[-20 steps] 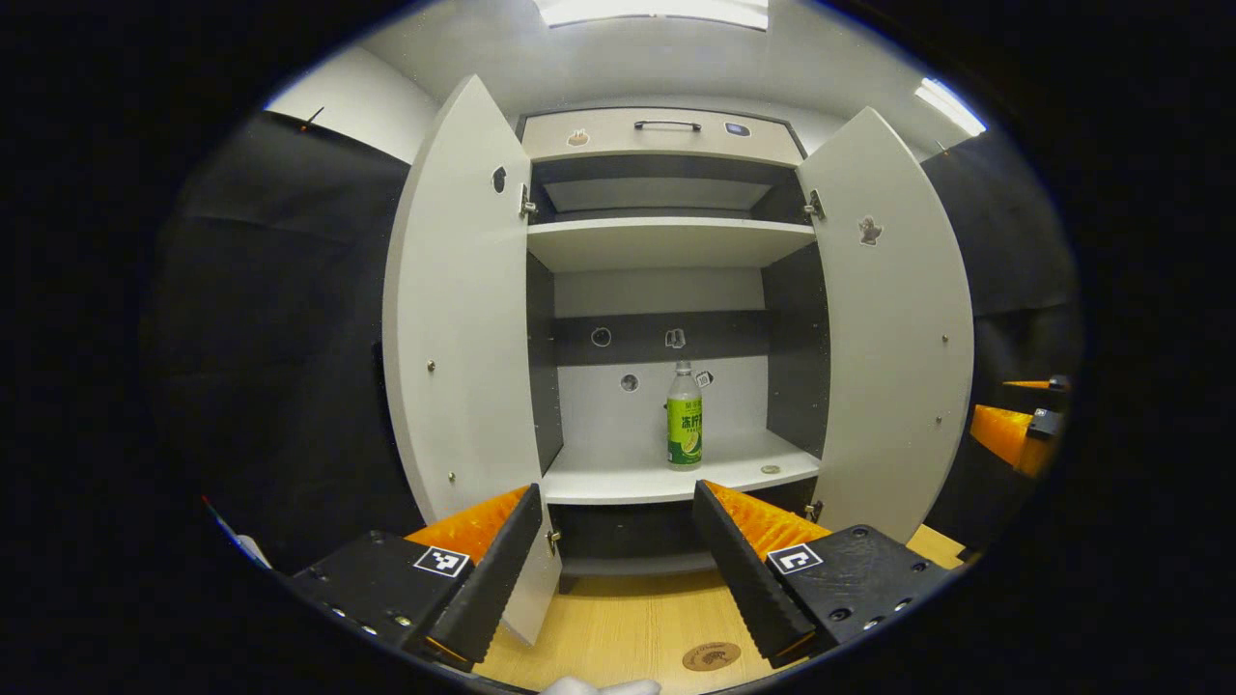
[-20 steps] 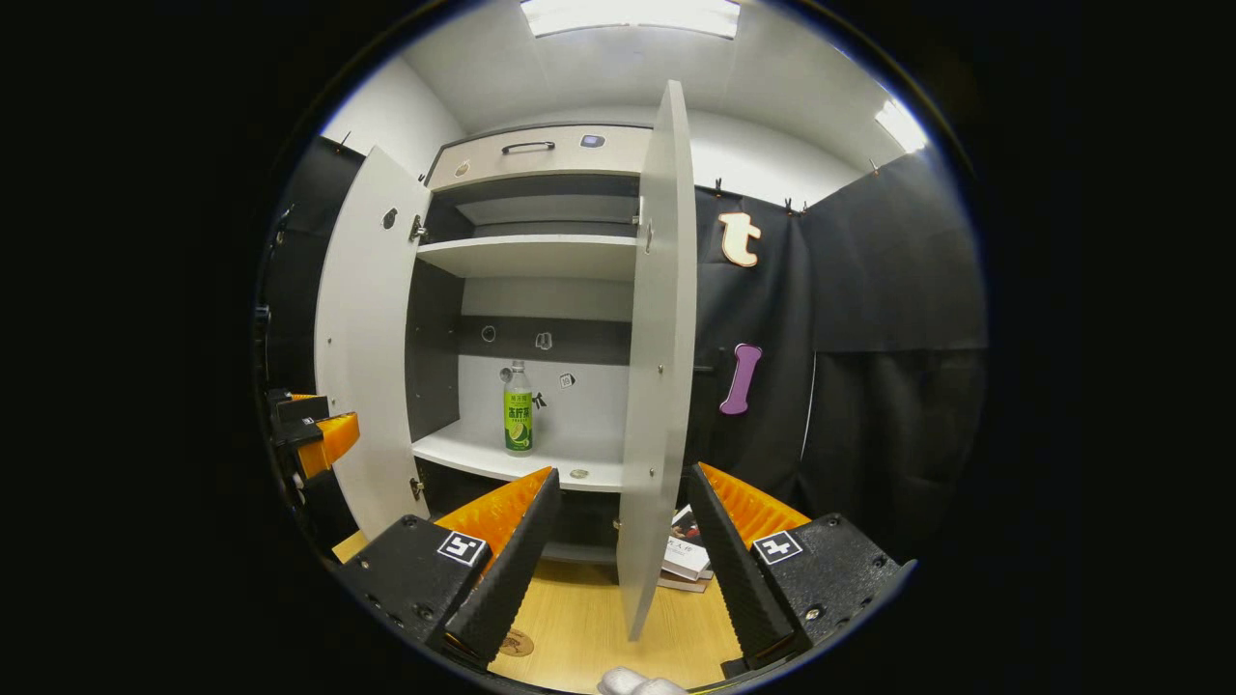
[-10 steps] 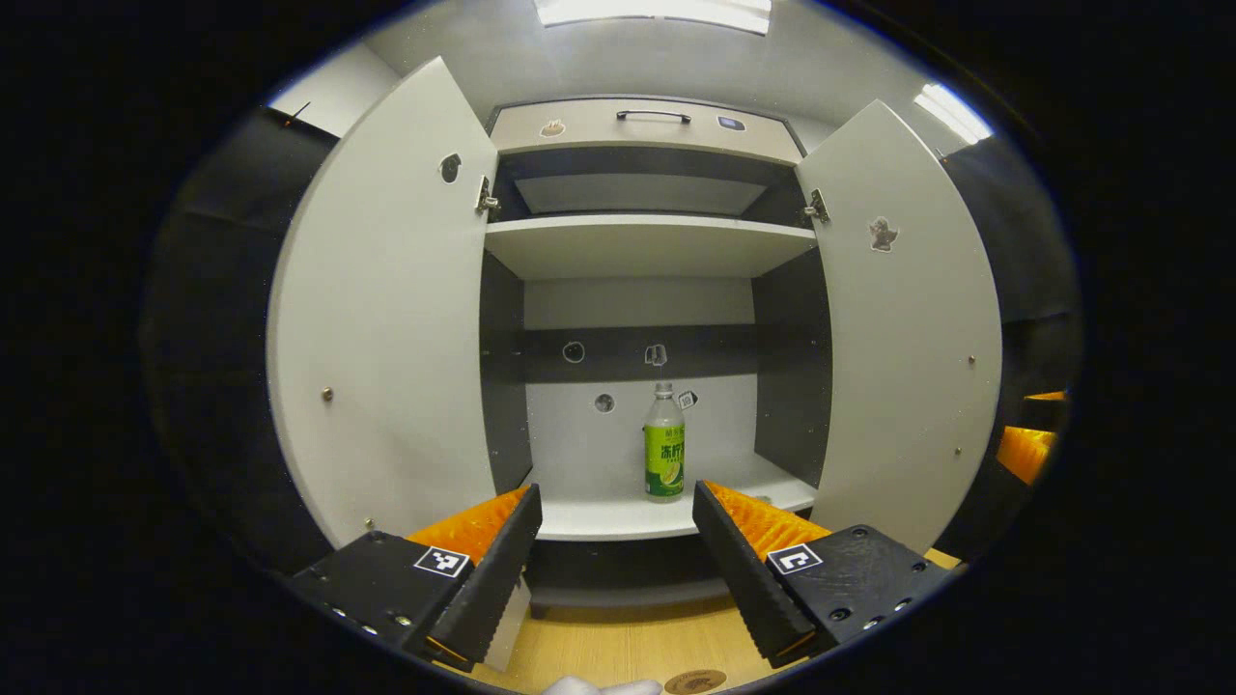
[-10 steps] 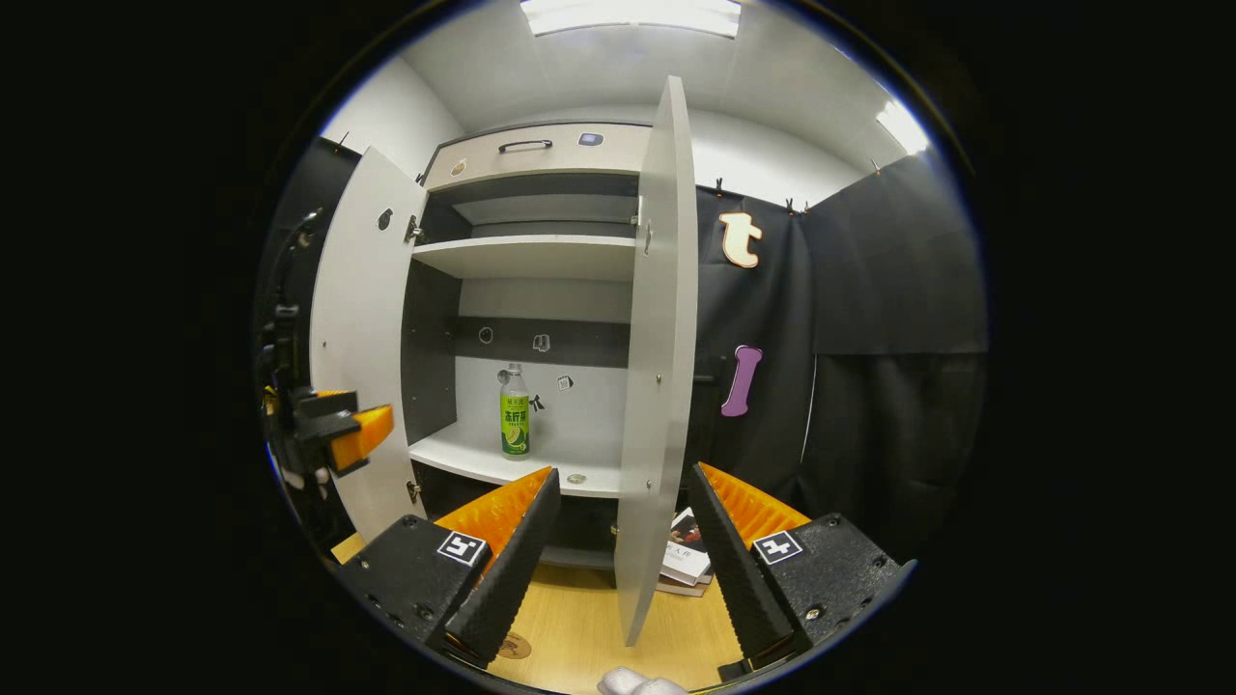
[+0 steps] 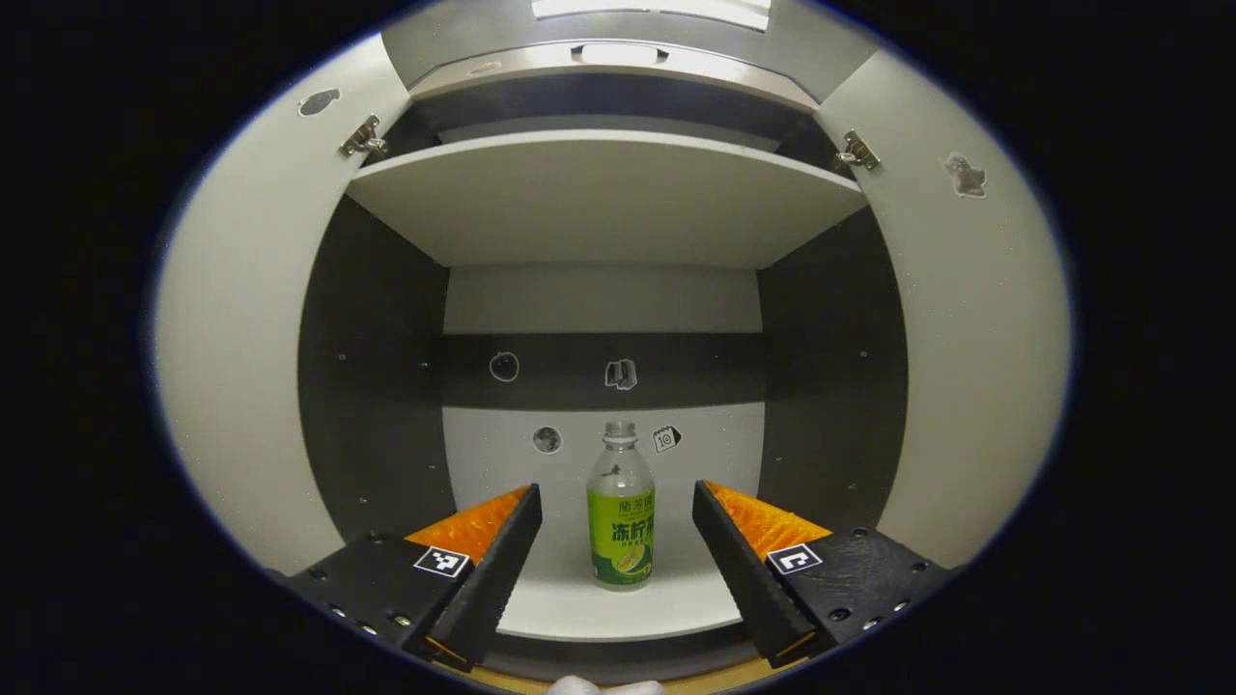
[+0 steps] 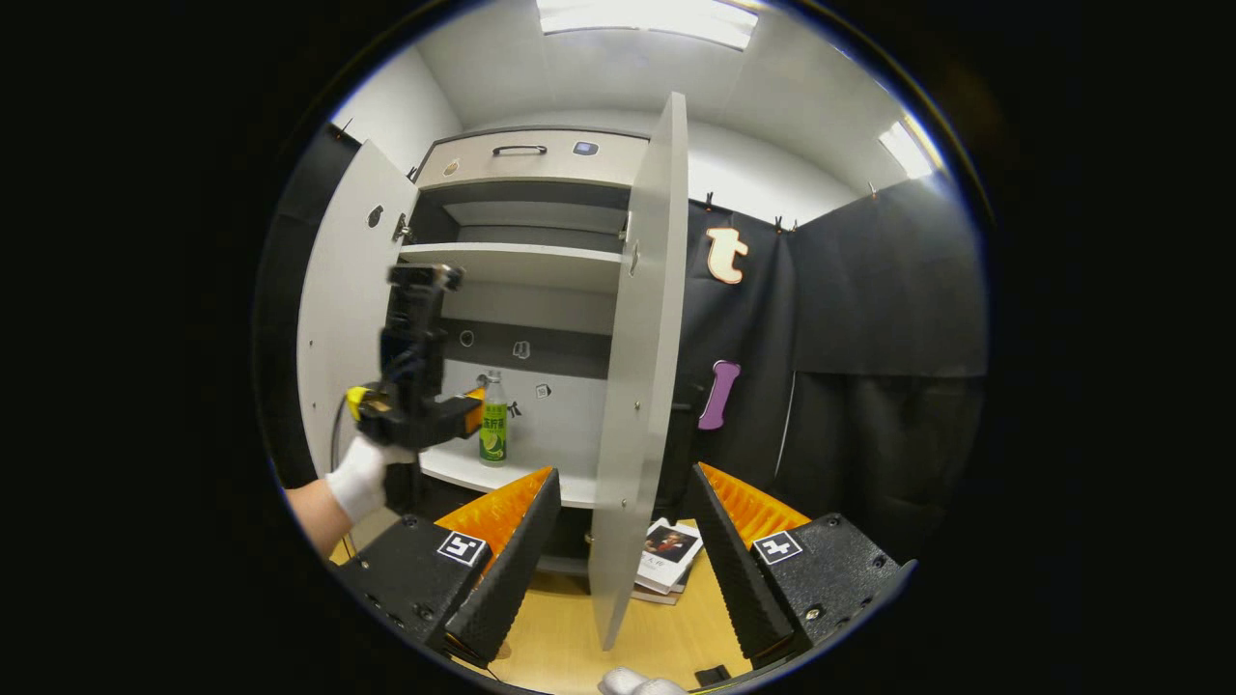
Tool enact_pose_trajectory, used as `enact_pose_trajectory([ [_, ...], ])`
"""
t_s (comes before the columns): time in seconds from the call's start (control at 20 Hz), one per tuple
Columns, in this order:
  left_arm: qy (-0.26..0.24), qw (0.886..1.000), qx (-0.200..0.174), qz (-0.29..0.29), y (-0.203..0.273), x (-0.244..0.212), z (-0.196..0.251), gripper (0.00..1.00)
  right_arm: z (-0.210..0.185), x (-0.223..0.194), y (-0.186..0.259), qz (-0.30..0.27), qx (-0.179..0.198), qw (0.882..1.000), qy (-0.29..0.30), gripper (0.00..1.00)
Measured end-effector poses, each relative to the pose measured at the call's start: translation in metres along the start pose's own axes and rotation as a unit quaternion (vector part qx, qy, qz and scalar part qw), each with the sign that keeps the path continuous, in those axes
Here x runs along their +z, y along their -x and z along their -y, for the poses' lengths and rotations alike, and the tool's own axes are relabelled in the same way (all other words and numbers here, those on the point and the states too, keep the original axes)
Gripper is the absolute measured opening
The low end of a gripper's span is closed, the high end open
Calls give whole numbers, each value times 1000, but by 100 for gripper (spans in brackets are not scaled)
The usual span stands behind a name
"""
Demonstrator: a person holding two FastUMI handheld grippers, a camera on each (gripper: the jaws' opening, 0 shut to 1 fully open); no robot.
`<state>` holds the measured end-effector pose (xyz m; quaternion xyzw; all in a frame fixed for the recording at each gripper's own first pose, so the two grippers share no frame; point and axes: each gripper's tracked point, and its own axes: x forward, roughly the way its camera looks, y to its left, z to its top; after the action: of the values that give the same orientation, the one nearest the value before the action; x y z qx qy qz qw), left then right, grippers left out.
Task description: Grasp the bottle in the cabinet with the left hand and place it on the coaster, then close the right door with the right hand and the left door with the left hand.
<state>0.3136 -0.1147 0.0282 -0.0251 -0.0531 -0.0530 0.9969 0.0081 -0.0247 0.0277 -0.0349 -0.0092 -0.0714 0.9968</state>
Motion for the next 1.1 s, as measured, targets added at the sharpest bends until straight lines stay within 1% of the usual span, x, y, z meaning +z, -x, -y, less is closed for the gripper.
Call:
enact_pose_trajectory([
  [0.1,3,1000,13,-4,-31,-14,2,96,2,-2,-1,-9,-6,1000,-1,83],
  [0.3,9,1000,20,-17,-85,-39,6,96,6,-12,-2,-28,-11,1000,1,83],
  [0.35,4,999,26,-20,-93,-43,6,96,7,-15,-1,-31,-14,999,3,83],
  [0.5,7,999,28,-29,-108,-54,8,96,10,-21,0,-41,-15,999,2,83],
  [0.55,5,998,33,-47,-111,-61,4,94,10,-21,1,-42,-14,999,-1,83],
  [0.6,-2,999,37,-40,-107,-58,-2,76,11,-21,1,-44,-13,999,-2,83],
  [0.7,5,998,43,-38,-96,-52,-6,74,11,-20,1,-42,-12,999,-1,83],
  [0.75,15,999,36,-23,-88,-44,-7,74,10,-19,0,-41,-11,999,-1,83],
  [0.85,16,1000,26,-6,-66,-27,-14,74,9,-20,1,-43,-8,999,-1,83],
  [1.0,17,1000,-5,10,-18,-10,-11,74,5,-23,5,-51,3,999,-9,83],
  [1.1,9,1000,-25,17,18,-5,-6,74,2,-24,10,-54,9,998,-12,83],
])
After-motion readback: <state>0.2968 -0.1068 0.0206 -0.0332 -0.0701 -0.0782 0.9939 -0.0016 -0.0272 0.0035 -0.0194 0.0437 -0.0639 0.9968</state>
